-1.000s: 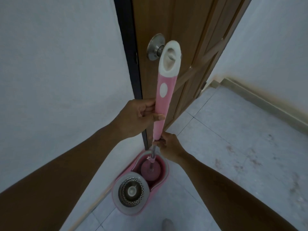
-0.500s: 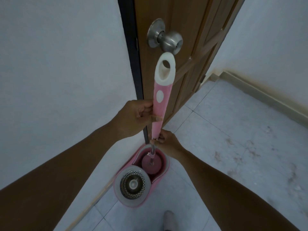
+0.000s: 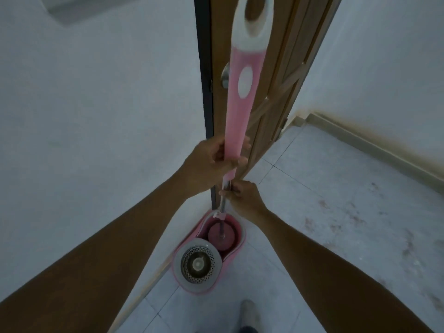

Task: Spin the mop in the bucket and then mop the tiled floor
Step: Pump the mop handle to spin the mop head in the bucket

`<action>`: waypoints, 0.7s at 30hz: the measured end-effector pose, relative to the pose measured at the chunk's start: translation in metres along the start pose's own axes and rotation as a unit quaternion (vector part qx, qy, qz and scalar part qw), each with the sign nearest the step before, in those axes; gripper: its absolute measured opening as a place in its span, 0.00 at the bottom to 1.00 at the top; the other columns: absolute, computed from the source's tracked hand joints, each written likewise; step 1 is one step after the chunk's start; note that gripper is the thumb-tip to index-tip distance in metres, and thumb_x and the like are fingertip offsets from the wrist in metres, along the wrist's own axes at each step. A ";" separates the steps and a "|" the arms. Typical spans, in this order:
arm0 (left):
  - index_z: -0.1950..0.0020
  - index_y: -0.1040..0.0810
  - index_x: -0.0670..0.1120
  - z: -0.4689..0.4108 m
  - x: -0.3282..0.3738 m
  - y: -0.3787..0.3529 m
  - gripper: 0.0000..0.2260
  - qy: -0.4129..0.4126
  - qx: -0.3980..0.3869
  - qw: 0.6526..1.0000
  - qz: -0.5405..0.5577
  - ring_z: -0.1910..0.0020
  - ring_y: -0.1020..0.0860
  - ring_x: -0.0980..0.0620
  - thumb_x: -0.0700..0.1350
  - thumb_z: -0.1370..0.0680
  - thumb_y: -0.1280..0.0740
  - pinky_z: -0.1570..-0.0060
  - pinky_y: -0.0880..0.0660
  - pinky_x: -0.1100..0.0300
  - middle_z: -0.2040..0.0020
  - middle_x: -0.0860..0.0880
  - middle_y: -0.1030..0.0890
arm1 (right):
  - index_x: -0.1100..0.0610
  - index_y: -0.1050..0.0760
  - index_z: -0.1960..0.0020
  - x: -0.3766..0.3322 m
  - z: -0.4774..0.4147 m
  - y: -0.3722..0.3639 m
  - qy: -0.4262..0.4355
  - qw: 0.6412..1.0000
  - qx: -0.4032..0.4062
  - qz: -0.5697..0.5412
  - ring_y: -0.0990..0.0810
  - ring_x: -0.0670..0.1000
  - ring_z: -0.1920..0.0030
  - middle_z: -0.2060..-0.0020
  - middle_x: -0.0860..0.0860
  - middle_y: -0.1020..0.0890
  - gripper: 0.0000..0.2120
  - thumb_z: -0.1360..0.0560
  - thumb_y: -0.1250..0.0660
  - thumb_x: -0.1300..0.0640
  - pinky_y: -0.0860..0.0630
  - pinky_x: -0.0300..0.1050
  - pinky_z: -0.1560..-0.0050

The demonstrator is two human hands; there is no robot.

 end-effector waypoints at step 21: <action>0.33 0.24 0.41 0.023 0.091 0.026 0.22 0.000 -0.052 0.999 -0.008 0.44 0.17 0.48 0.37 0.27 0.27 0.37 0.24 0.50 0.41 0.45 0.17 | 0.60 0.19 0.42 -0.045 0.027 0.038 0.021 0.998 -0.058 -0.020 0.18 0.40 0.54 0.55 0.46 0.16 0.14 0.27 0.29 0.67 0.22 0.34 0.47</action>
Point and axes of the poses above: each hand's wrist, its own z-axis away from the middle knuckle, its own y-axis out of the back of the hand, x = y × z, the point moved 3 cm from there along -z, towards the middle knuckle
